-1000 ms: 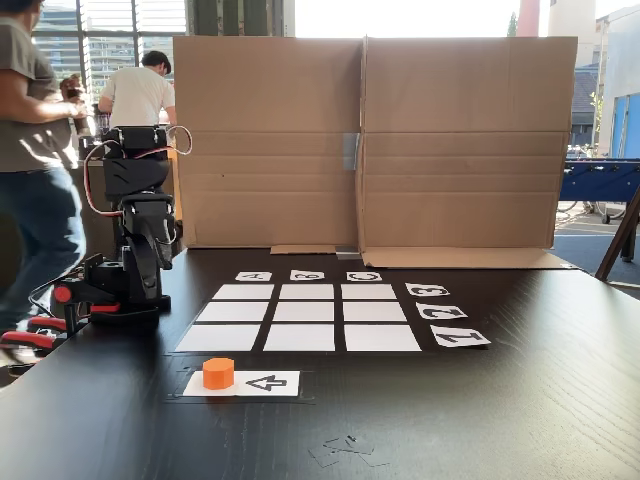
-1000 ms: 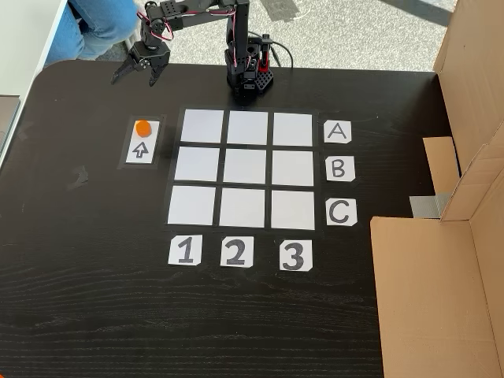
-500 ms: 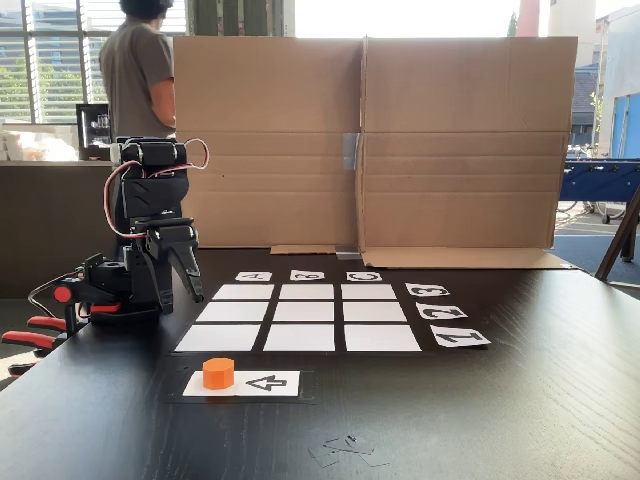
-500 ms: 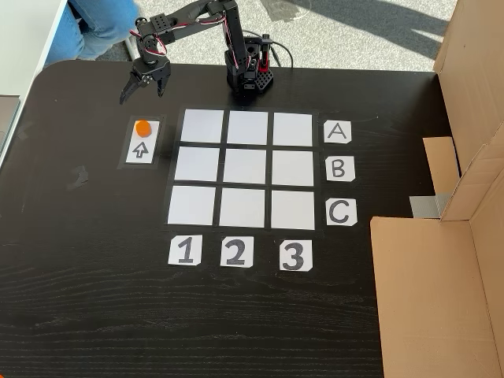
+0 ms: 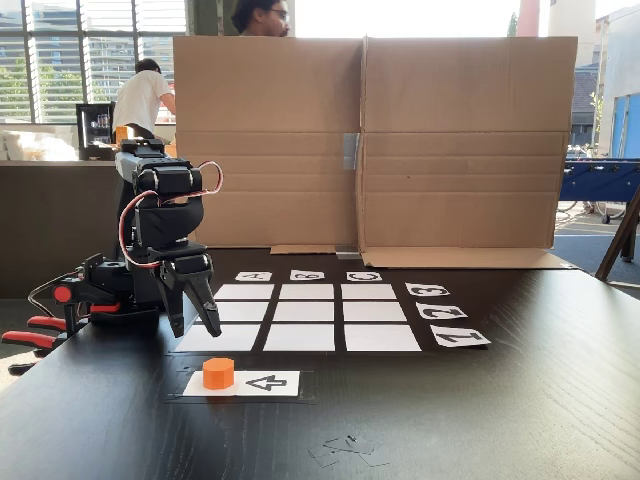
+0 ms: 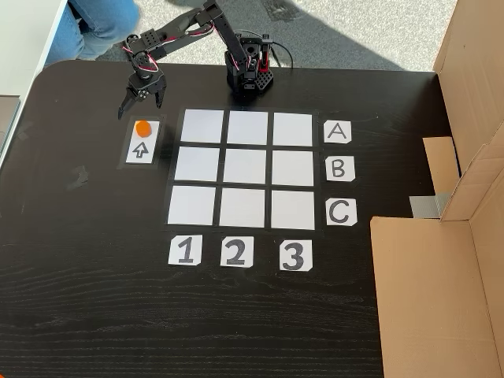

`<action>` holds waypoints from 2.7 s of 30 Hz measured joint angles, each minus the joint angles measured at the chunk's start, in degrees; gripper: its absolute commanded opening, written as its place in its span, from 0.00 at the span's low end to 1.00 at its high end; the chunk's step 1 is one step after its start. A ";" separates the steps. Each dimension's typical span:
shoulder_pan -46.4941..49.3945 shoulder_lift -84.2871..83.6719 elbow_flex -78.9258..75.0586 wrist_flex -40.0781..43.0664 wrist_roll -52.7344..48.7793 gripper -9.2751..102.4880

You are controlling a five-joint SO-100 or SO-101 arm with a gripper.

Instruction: Pick up the round, orange token and place it in the grid on square A3.

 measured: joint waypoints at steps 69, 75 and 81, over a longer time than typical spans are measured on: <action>5.54 -1.93 -5.36 -9.84 -31.64 0.08; 4.48 11.43 6.50 -9.84 -38.50 0.08; 0.62 21.80 15.47 -9.84 -47.64 0.08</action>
